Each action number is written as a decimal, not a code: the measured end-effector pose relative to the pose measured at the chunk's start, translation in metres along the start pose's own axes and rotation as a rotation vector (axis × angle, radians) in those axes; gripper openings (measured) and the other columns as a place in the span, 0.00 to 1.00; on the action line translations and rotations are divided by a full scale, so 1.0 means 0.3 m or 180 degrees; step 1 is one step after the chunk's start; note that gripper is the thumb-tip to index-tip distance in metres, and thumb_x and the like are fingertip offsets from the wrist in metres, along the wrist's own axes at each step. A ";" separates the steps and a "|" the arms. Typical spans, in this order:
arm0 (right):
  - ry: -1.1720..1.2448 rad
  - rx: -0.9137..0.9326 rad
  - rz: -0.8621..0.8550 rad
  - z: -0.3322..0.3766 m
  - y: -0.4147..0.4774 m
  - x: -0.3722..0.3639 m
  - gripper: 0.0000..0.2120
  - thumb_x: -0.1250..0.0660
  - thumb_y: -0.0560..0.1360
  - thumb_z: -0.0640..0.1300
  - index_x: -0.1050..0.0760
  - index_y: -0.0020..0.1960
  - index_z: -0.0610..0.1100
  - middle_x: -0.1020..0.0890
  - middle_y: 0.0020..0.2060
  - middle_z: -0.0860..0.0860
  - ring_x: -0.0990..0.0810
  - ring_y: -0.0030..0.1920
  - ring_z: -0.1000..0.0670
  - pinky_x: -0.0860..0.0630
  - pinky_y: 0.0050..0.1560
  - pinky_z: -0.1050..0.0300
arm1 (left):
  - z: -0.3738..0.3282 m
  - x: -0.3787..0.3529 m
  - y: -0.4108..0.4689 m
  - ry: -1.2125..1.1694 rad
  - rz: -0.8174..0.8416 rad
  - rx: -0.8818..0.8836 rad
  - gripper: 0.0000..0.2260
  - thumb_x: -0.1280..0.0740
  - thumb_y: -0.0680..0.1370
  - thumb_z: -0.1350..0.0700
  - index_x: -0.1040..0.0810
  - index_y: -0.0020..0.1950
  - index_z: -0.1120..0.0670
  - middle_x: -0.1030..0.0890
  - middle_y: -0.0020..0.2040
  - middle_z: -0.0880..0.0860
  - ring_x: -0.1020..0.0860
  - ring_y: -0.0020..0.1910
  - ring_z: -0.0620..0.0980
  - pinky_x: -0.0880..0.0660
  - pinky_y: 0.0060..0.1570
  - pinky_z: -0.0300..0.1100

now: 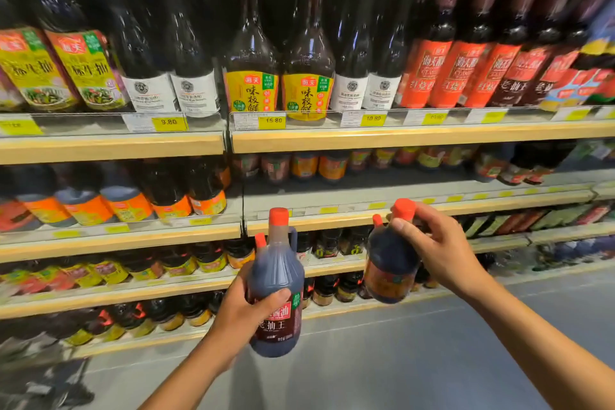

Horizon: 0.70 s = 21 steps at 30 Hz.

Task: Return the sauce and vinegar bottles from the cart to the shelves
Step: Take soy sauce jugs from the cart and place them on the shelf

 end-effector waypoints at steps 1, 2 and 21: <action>-0.0129 0.0122 0.0077 -0.006 0.038 -0.017 0.09 0.31 0.77 0.51 0.19 0.56 0.51 0.16 0.48 0.57 0.18 0.51 0.55 0.21 0.47 0.61 | 0.005 0.003 0.017 -0.0014 -0.0042 -0.0005 0.44 0.17 0.50 0.39 0.27 0.64 0.39 0.17 0.59 0.49 0.18 0.58 0.53 0.20 0.58 0.56; -0.0199 0.0203 0.0122 -0.018 0.071 -0.033 0.10 0.32 0.77 0.52 0.20 0.56 0.52 0.17 0.48 0.59 0.19 0.51 0.55 0.22 0.47 0.61 | 0.013 0.007 0.033 -0.0040 -0.0087 -0.0019 0.44 0.17 0.50 0.39 0.27 0.64 0.39 0.17 0.59 0.49 0.18 0.58 0.53 0.19 0.57 0.55; -0.0026 0.1685 -0.0713 -0.298 0.512 -0.176 0.08 0.32 0.80 0.42 0.21 0.56 0.40 0.18 0.48 0.49 0.21 0.48 0.57 0.25 0.49 0.65 | 0.261 -0.010 0.432 -0.0156 -0.0299 -0.0357 0.39 0.22 0.48 0.45 0.26 0.58 0.37 0.15 0.47 0.35 0.17 0.46 0.35 0.21 0.34 0.32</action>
Point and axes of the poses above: each hand's wrist, its own y-axis towards the middle knuckle, its own x-axis out of the back of the hand, z = x × y, the point moved 7 cm from there along y, towards the middle knuckle
